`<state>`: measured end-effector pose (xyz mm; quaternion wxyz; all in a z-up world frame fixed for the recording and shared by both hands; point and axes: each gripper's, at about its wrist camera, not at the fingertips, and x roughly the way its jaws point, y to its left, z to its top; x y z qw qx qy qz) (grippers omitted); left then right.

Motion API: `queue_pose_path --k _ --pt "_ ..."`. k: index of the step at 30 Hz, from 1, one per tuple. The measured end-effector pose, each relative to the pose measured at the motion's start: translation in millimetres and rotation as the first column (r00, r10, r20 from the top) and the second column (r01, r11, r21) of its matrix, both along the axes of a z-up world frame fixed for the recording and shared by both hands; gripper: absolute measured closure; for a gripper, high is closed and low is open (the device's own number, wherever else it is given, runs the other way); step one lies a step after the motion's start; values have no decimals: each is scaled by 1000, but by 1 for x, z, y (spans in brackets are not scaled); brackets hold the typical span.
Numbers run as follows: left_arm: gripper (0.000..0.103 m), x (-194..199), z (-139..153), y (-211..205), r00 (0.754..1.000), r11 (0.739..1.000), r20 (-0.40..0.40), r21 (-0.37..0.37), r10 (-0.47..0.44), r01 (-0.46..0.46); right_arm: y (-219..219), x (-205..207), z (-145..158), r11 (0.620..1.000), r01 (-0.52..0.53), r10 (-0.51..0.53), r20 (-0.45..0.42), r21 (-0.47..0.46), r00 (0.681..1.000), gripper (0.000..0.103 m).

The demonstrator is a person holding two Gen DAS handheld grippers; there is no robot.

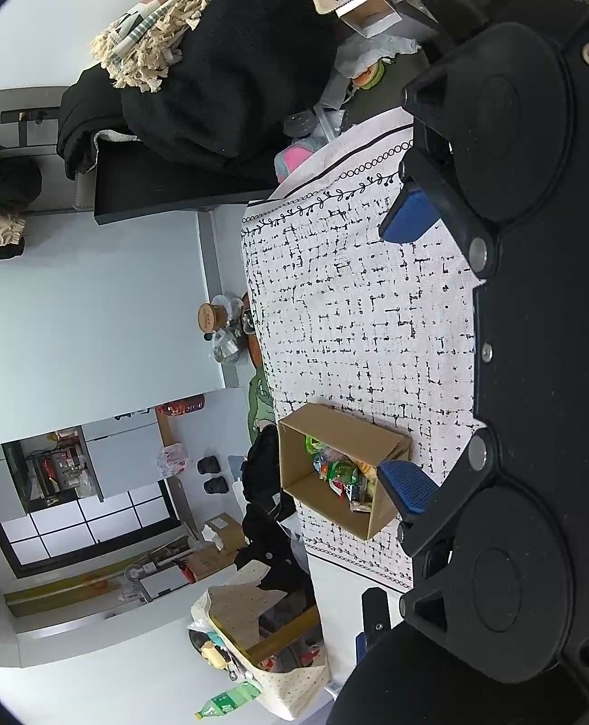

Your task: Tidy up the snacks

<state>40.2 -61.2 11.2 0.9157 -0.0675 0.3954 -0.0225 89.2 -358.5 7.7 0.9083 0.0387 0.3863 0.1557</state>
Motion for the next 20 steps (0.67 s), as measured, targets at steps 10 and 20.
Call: queue_pose_path --k 10,20 --pt "7 2 -1 1 1000 1000 -5 -3 -3 3 0 2 0 1000 -8 8 -3 -6 1000 0" --pt "7 4 -2 0 1000 1000 -7 -4 -7 7 2 2 1 1000 -4 4 -6 -11 1000 0"
